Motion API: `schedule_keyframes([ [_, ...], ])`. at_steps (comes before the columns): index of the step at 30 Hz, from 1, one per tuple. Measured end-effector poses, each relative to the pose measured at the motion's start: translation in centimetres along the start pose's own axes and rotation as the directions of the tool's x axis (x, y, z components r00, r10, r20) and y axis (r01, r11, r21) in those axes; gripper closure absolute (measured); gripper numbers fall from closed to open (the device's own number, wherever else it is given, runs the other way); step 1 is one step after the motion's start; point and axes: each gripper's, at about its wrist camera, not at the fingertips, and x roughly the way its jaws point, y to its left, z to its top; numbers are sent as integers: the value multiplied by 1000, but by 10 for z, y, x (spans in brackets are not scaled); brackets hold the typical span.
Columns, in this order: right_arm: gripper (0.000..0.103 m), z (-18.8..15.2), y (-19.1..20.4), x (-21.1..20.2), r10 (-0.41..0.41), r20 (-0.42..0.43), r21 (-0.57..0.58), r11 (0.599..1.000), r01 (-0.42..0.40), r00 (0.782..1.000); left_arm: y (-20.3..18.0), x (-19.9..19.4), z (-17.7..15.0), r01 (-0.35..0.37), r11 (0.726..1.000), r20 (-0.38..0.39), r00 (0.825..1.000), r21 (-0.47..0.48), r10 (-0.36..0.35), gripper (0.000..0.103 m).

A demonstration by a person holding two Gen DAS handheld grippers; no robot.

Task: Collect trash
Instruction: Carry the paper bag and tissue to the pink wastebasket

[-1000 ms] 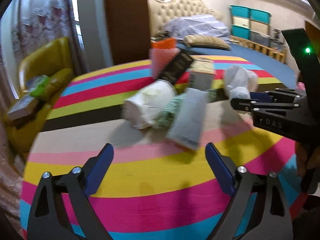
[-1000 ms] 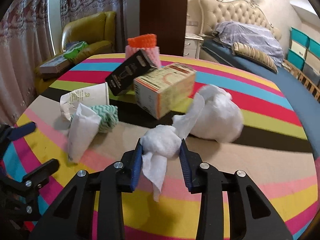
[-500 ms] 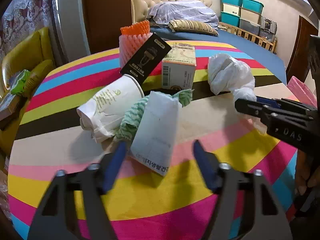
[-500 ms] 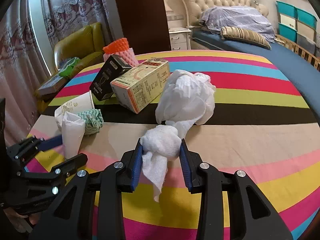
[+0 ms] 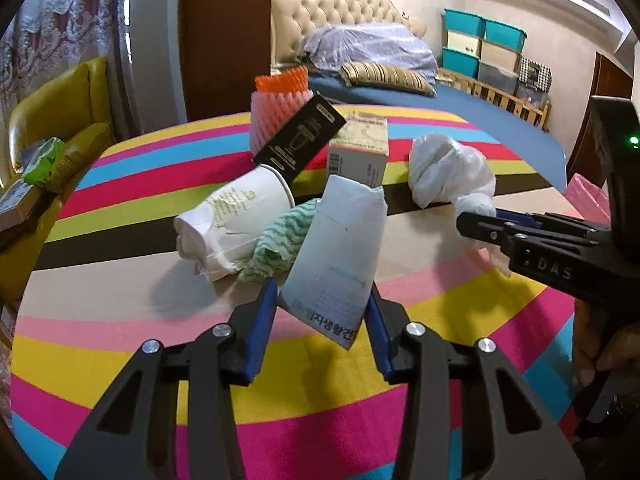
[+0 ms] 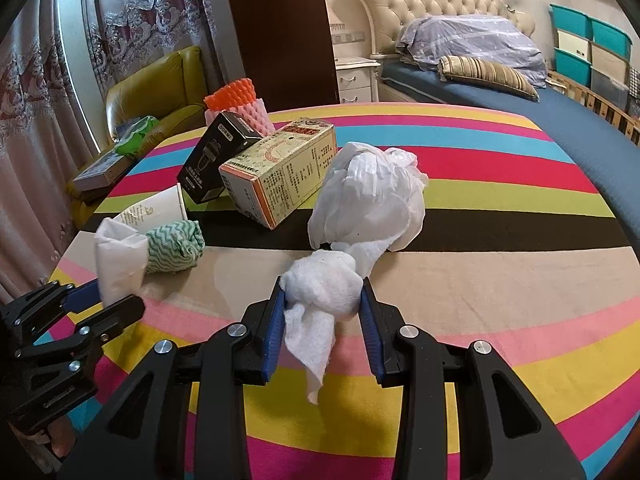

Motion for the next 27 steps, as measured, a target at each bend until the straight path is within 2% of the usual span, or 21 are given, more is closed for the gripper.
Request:
schedule_keyframes([
  [6, 68, -4, 7, -16, -20, 71, -44, 999, 23, 997, -2, -21, -10, -62, 998, 56, 997, 9, 62, 62],
  [13, 68, -13, 2, -35, 8, 83, -56, 998, -3, 996, -7, -33, -16, -85, 996, 86, 993, 4, 84, 62],
  [27, 68, -39, -24, -62, 2, 102, -43, 999, 2, 995, -41, -40, -18, -61, 997, 109, 992, 46, 55, 62],
])
